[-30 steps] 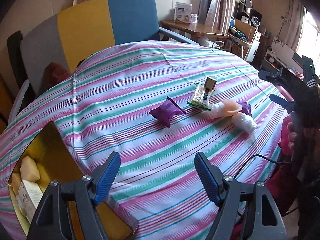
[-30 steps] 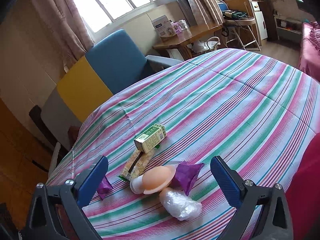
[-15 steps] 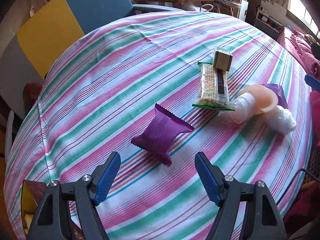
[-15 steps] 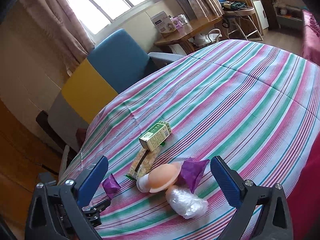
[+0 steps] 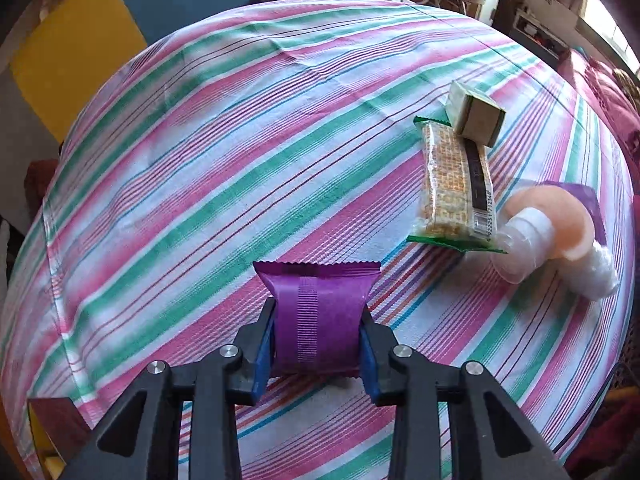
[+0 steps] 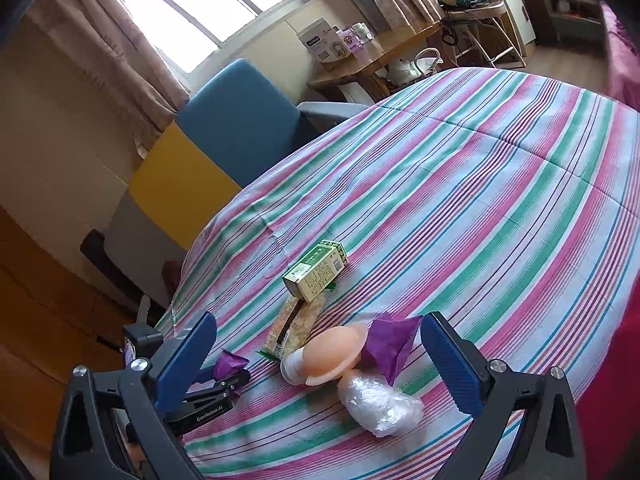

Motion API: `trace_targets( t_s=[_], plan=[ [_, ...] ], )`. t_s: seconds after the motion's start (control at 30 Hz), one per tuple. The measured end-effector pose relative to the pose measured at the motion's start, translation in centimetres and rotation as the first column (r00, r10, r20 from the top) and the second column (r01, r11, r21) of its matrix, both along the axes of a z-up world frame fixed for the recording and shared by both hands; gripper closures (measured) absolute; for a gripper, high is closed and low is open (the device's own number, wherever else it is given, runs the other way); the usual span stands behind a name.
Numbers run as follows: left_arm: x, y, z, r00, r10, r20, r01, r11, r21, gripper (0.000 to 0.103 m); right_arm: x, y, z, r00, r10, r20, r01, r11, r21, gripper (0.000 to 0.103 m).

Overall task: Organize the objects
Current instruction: 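Grasp the purple packet with the left gripper while the right grasps the plastic-wrapped ball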

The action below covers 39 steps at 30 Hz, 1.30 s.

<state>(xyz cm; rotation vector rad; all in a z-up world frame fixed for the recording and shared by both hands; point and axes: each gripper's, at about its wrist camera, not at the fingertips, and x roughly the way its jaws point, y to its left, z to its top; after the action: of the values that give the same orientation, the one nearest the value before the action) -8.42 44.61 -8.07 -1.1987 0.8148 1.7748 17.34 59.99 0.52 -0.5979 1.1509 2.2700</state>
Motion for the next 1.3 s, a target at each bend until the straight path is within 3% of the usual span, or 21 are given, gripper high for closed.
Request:
trace_targets(
  t_s=[0.2,0.37,0.6,0.93,1.07,1.1,1.17,1.23,1.3],
  plan=[
    [1.8,-2.1,1.0,0.998,0.055,0.036,-0.057,0.997,0.048,0.069,0.0,0.1,0.0,1.000,-0.007,0.006,0.007,1.000,0.002,0.000],
    [6.4,-4.8,3.6,0.996,0.053,0.072,-0.063,0.987,0.149,0.069,0.1,0.3,-0.1,1.000,-0.016,0.005,0.016,1.000,-0.008,0.000],
    [10.9,-9.6,6.6,0.994,0.030,0.106,-0.054,0.970,0.235,0.069,-0.6,0.1,-0.6,0.999,0.007,0.053,-0.006,1.000,-0.018,0.000],
    [12.0,-15.8,8.8,0.990,0.046,0.135,-0.088,0.943,0.320,0.069,-3.9,-1.0,-2.6,0.958,0.116,0.261,-0.107,0.993,-0.046,0.000],
    [12.2,-17.6,9.3,0.988,0.054,0.144,-0.100,0.935,0.341,0.069,-5.8,-1.7,-4.7,0.893,0.182,0.412,-0.157,0.983,-0.094,0.000],
    [12.2,-18.3,9.6,0.987,0.059,0.146,-0.108,0.930,0.350,0.069,-6.2,-1.9,-5.1,0.869,0.190,0.456,-0.168,0.982,-0.088,0.004],
    [12.1,-19.4,10.0,0.986,0.065,0.152,-0.117,0.922,0.368,0.069,-7.1,-2.7,-5.9,0.822,0.216,0.526,-0.206,0.975,-0.080,0.023],
    [11.9,-20.5,10.4,0.985,0.079,0.153,-0.133,0.915,0.382,0.069,-7.9,-3.7,-6.8,0.765,0.238,0.599,-0.244,0.967,-0.073,0.062],
    [11.7,-21.6,10.6,0.983,0.095,0.157,-0.150,0.907,0.393,0.069,-8.5,-4.6,-7.4,0.726,0.264,0.634,-0.281,0.957,-0.077,0.065]
  ],
)
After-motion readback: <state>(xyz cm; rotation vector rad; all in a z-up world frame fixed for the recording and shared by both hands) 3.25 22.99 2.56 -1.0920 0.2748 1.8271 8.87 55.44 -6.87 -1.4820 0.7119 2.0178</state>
